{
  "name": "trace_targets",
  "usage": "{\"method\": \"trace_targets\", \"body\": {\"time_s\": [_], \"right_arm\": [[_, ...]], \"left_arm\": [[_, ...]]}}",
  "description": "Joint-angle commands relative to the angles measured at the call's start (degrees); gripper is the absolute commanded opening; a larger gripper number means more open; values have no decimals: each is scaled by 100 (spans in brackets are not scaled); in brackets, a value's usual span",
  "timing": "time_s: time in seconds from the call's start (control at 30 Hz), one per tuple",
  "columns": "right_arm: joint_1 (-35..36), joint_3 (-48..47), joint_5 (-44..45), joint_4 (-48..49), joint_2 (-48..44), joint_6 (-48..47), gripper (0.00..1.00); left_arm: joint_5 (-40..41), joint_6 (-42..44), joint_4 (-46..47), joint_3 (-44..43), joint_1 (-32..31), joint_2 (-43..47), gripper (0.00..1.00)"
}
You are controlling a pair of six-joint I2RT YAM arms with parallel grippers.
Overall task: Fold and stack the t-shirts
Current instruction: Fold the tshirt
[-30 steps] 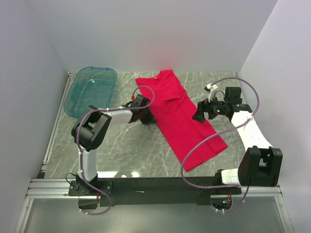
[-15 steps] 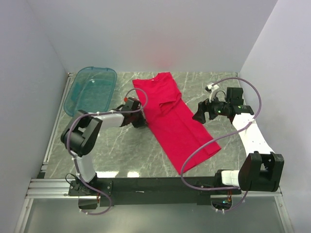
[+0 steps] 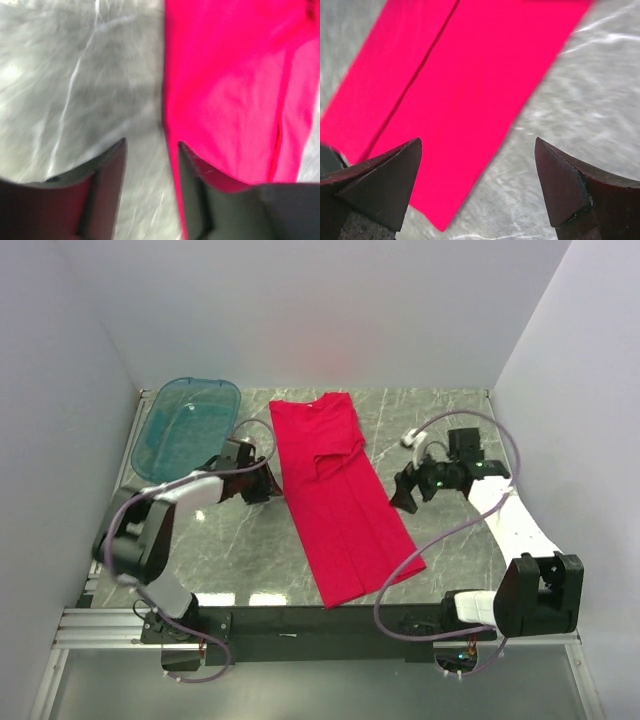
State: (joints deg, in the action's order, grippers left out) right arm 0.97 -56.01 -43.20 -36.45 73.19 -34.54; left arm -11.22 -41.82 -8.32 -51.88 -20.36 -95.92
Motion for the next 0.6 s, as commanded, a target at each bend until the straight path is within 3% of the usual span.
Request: {"method": "trace_targets", "body": {"time_s": [0.0,0.07,0.23,0.33,0.57], "right_arm": [[491,335,802,-198,36,-668,100],[684,441,1555,-65,239,-379,99],[685,494,2429,49,802,158,96],[702,512,2492,-46,969,194,95],[720,415,2044,-380,1558,115,85]], "left_arm": [[-240,709,66,221,50,1231,55],[-153,833,76,370,50,2028,57],[515,1010,137,827,50,3797,66],[796,704,225,1249,50,4826,87],[701,184,23,1838,50,5891,90]]}}
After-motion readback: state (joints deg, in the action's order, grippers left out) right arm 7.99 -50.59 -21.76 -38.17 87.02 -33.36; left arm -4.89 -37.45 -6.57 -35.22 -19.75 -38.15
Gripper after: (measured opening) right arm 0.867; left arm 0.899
